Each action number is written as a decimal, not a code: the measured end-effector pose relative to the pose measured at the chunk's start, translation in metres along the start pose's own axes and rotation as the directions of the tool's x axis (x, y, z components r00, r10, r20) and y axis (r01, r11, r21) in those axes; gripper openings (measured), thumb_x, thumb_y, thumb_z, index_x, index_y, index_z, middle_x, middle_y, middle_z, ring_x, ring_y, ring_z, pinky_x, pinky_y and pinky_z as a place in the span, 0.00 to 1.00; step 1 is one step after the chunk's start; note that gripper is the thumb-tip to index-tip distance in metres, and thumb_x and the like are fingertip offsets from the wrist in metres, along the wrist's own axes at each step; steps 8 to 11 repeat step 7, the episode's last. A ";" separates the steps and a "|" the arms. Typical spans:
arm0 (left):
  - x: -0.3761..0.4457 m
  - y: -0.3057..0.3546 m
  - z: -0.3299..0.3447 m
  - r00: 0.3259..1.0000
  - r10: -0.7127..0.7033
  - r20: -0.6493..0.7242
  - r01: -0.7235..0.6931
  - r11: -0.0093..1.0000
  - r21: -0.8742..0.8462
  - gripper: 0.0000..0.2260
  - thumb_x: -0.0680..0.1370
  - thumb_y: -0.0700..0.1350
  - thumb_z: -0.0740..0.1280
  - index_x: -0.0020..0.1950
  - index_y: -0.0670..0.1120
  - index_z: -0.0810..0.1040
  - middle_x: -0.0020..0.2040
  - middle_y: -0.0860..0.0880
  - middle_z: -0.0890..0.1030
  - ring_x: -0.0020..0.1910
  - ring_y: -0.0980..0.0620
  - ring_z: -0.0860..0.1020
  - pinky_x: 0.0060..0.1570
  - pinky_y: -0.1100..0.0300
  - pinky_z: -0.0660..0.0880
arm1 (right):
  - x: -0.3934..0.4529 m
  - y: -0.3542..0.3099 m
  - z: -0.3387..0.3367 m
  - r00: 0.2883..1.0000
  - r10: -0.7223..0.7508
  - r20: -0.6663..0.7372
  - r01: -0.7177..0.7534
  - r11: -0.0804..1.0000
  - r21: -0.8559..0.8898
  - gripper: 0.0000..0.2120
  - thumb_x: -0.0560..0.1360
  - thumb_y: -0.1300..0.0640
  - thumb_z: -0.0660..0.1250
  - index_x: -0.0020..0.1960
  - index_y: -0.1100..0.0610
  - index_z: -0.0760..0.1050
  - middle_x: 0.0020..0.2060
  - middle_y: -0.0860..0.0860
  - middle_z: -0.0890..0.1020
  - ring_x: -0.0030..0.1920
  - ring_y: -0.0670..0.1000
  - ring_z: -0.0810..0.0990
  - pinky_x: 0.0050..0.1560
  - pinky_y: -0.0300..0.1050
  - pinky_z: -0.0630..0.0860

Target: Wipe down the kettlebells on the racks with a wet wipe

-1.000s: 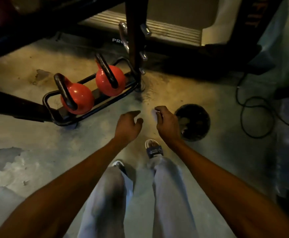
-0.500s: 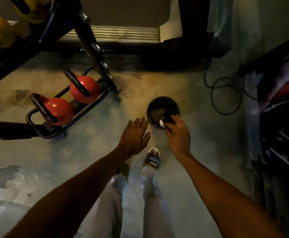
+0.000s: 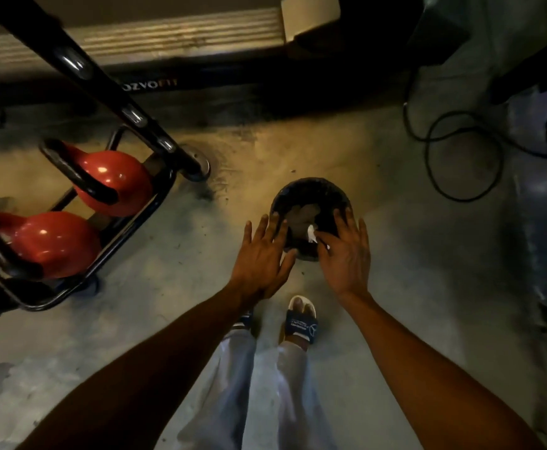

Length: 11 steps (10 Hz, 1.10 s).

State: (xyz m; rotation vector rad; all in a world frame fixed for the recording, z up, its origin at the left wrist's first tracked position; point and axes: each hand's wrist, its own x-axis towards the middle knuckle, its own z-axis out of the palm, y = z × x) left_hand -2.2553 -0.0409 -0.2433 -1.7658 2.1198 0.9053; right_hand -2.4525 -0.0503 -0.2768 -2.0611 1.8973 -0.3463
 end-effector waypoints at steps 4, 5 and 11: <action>0.076 -0.020 0.083 0.991 0.089 0.101 -0.094 0.994 0.050 0.33 0.83 0.55 0.49 0.86 0.42 0.51 0.86 0.40 0.49 0.85 0.40 0.47 0.82 0.38 0.45 | 0.023 0.035 0.126 0.955 0.281 0.092 -0.288 0.954 0.079 0.15 0.77 0.65 0.68 0.63 0.60 0.84 0.66 0.61 0.81 0.71 0.64 0.76 0.66 0.64 0.77; 0.063 -0.018 0.076 0.991 0.082 0.105 -0.084 0.996 0.014 0.31 0.86 0.53 0.56 0.86 0.43 0.51 0.86 0.41 0.50 0.85 0.41 0.49 0.82 0.40 0.45 | 0.014 0.026 0.105 0.947 0.293 0.136 -0.308 0.945 0.107 0.16 0.78 0.64 0.67 0.64 0.59 0.83 0.68 0.58 0.81 0.72 0.62 0.75 0.67 0.60 0.77; 0.019 -0.008 0.034 1.000 -0.023 -0.009 0.021 0.990 -0.138 0.26 0.86 0.53 0.56 0.82 0.42 0.64 0.78 0.39 0.70 0.75 0.40 0.71 0.78 0.43 0.64 | 0.001 0.001 0.037 0.932 0.310 0.186 -0.341 0.925 0.167 0.17 0.80 0.60 0.67 0.68 0.55 0.81 0.69 0.57 0.80 0.73 0.59 0.75 0.68 0.57 0.77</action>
